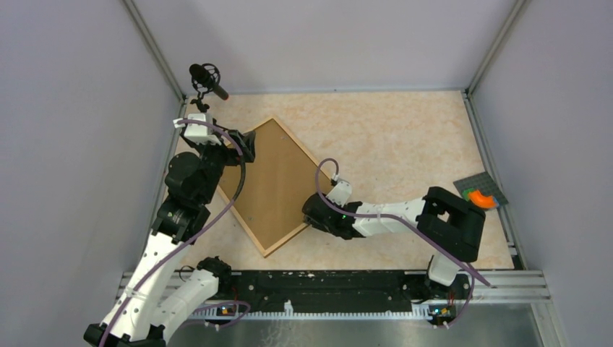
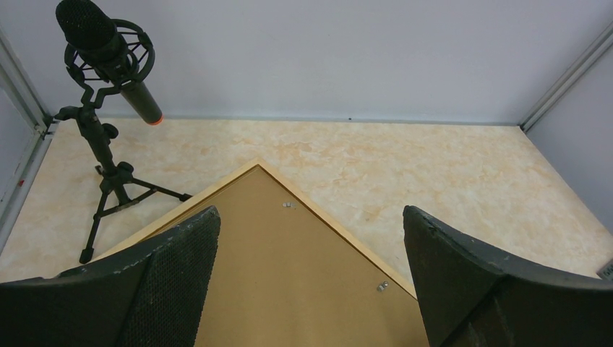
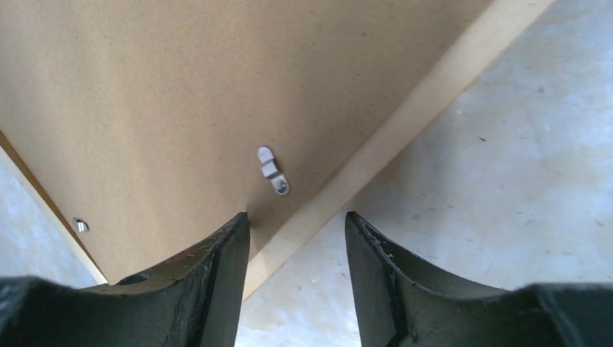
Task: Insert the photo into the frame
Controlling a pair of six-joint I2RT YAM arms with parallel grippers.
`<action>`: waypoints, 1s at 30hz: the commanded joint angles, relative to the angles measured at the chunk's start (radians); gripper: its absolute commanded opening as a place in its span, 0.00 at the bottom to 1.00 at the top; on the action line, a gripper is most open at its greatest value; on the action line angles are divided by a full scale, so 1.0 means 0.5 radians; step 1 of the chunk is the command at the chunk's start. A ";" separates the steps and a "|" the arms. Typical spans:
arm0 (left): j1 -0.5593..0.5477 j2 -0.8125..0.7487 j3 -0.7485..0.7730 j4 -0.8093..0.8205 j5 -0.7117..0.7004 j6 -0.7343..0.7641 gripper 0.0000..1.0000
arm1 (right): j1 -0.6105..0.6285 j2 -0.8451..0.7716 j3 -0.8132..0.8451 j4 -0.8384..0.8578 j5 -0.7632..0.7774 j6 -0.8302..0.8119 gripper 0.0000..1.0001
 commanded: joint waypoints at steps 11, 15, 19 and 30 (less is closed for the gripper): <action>0.008 -0.043 -0.010 0.086 0.030 -0.022 0.99 | -0.014 0.326 0.115 -0.626 -0.140 -0.038 0.50; 0.008 -0.057 -0.010 0.082 0.031 -0.023 0.99 | -0.017 0.377 0.175 -0.655 -0.129 -0.100 0.42; 0.008 -0.063 -0.013 0.086 0.022 -0.020 0.99 | -0.047 0.375 0.148 -0.697 -0.108 -0.162 0.39; 0.008 -0.067 -0.019 0.089 0.074 -0.046 0.99 | -0.503 -0.072 -0.489 -0.551 0.112 -0.686 0.36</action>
